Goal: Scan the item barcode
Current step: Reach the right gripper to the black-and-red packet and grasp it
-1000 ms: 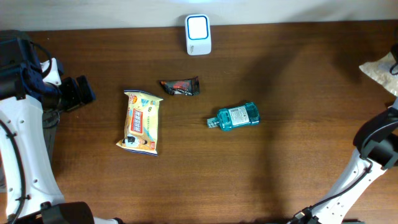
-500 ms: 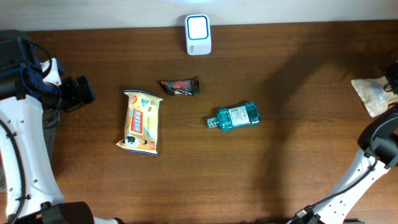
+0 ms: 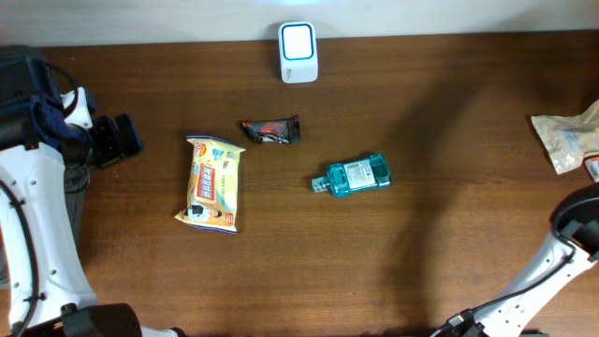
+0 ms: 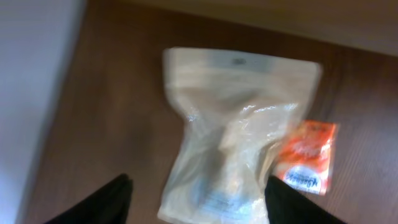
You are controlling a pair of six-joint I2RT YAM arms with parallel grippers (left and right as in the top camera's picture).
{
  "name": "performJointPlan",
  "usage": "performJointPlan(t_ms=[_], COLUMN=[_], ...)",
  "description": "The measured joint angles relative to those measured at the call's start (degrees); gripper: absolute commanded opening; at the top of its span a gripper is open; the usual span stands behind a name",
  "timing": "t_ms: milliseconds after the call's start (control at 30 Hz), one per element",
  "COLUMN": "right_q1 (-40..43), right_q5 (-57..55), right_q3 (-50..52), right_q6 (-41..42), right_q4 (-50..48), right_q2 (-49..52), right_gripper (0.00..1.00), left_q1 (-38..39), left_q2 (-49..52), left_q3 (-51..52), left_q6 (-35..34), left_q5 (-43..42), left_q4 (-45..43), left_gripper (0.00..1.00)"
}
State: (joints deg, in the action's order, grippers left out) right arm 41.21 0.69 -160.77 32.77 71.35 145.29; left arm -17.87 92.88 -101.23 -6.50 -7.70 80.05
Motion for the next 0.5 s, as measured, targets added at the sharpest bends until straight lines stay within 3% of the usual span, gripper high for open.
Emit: performJointPlan(t_ms=[233,433,500], right_q1=[-12.4,-29.6,-37.0], right_q5=[11.3,18.8,19.5], right_q3=[-16.3,-16.8,-16.7], right_q6=[-6.7,-17.8,-25.0], right_q4=[12.9,17.4,17.9], right_q2=[-3.7,-4.3,-4.3], right_gripper=[0.75,0.99,0.96], left_q1=[0.0,0.0,0.0], left_q2=[0.0,0.0,0.0], left_q3=[0.0,0.0,0.0], left_q6=[0.0,0.0,0.0], left_q5=[0.0,0.0,0.0], left_q4=[0.0,0.0,0.0], left_gripper=[0.99,0.99,0.99])
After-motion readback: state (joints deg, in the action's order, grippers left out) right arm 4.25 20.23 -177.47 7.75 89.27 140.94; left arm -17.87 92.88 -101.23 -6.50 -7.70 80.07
